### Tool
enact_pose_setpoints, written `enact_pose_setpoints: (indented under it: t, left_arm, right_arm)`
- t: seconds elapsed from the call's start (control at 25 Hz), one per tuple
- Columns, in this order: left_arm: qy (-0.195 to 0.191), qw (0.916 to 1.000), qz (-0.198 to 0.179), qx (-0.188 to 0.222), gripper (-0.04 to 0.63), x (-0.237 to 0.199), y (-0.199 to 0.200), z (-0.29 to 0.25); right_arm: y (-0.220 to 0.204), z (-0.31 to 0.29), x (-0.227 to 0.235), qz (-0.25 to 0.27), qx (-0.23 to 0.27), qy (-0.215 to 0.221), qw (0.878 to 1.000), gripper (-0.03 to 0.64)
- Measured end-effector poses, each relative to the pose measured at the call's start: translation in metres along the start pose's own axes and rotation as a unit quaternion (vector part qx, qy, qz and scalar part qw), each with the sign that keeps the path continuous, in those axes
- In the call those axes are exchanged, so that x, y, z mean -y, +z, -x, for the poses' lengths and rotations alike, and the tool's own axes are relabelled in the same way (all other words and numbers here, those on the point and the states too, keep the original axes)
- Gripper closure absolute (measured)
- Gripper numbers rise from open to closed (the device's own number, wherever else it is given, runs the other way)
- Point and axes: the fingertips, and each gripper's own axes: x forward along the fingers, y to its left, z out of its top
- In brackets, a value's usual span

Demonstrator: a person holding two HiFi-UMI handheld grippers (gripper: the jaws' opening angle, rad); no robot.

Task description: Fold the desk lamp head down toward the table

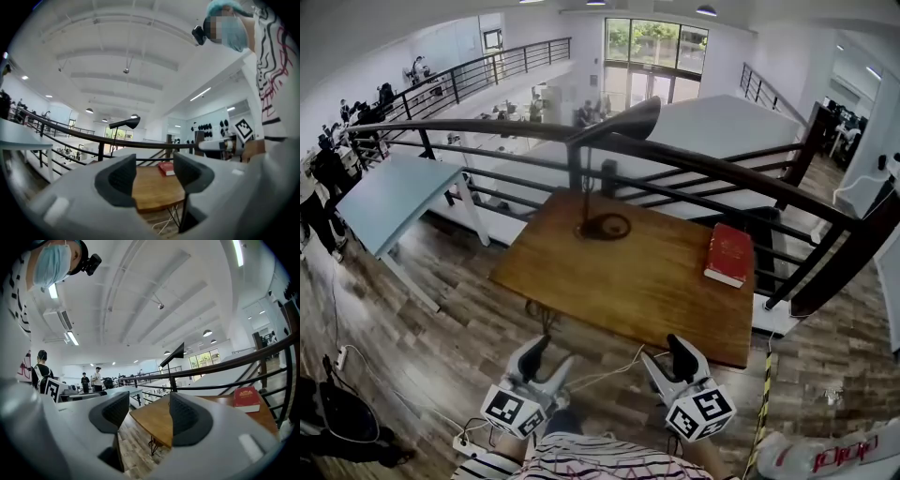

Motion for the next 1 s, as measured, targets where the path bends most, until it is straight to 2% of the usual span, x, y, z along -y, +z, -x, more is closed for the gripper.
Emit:
enact_pose_setpoints:
  t: [0.2, 0.6, 0.76, 1.0]
  left_arm:
    - [-0.014, 0.9999, 0.002, -0.004, 0.344, -0.031, 0.001, -0.022]
    - [-0.038, 0.9992, 0.012, -0.007, 0.343, -0.152, 0.016, -0.064]
    - [-0.055, 0.9984, 0.014, -0.007, 0.344, -0.187, 0.023, -0.081]
    - [-0.077, 0.9969, 0.013, -0.009, 0.344, -0.246, 0.028, -0.081]
  right_arm:
    - [0.007, -0.033, 0.009, 0.0, 0.005, -0.01, 1.0, 0.345]
    - [0.029, -0.148, 0.012, -0.002, 0.011, -0.045, 0.999, 0.347]
    - [0.038, -0.181, 0.015, -0.007, 0.017, -0.064, 0.998, 0.35]
    - [0.039, -0.232, -0.002, -0.007, 0.025, -0.091, 0.996, 0.351]
